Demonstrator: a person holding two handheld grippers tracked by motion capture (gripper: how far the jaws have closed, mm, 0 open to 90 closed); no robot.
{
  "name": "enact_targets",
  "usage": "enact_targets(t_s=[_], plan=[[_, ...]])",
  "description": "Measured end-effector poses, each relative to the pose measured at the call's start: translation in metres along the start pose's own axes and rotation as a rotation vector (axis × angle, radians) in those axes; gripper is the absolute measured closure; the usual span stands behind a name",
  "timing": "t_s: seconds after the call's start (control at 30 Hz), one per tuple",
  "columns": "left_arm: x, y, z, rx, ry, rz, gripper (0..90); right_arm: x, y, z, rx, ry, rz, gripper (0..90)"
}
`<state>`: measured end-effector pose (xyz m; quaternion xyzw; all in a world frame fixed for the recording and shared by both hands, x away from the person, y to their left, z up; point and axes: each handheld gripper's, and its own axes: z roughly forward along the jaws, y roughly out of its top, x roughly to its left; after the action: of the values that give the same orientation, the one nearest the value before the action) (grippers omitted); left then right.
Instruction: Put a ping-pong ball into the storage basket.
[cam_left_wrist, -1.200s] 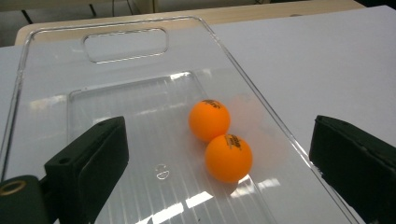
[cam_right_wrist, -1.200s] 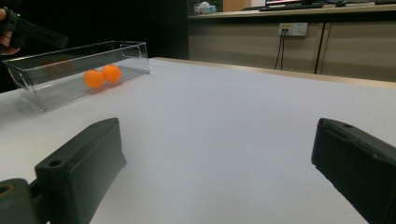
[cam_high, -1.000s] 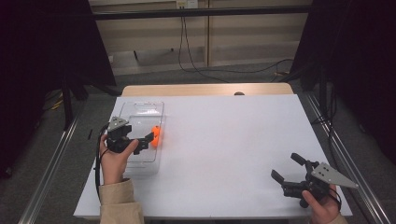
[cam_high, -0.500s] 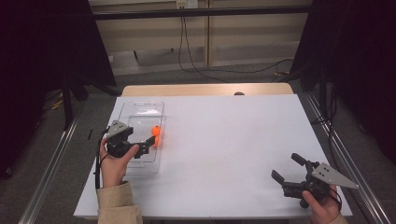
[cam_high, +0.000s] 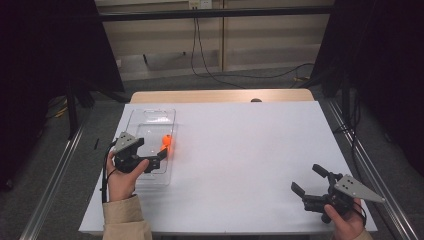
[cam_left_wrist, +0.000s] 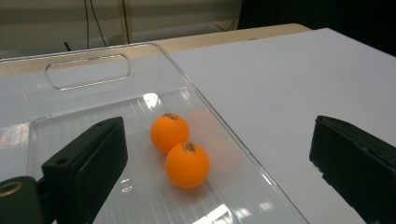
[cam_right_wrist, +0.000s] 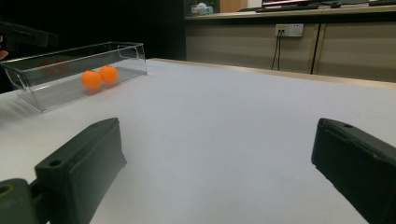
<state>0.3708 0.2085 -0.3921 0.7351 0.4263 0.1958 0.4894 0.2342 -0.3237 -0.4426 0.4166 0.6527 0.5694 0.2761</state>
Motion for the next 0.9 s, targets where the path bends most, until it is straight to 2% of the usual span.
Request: enact_targets(t_s=[0.07,0.2,0.57,0.9], plan=[[-0.001,-0.001,-0.001,-0.005,0.001,0.015,4.3,0.0,0.0,0.0,-0.002,-0.001,0.003,1.7],[-0.003,-0.004,-0.002,-0.018,-0.004,0.005,4.2,0.0,0.0,0.0,-0.002,-0.001,0.004,1.7],[-0.005,-0.012,-0.007,-0.041,-0.024,0.014,4.1,0.0,0.0,0.0,-0.001,0.0,0.002,1.7],[-0.003,-0.019,-0.015,-0.059,-0.024,0.002,4.0,0.001,0.0,0.0,-0.002,0.003,-0.003,1.7]])
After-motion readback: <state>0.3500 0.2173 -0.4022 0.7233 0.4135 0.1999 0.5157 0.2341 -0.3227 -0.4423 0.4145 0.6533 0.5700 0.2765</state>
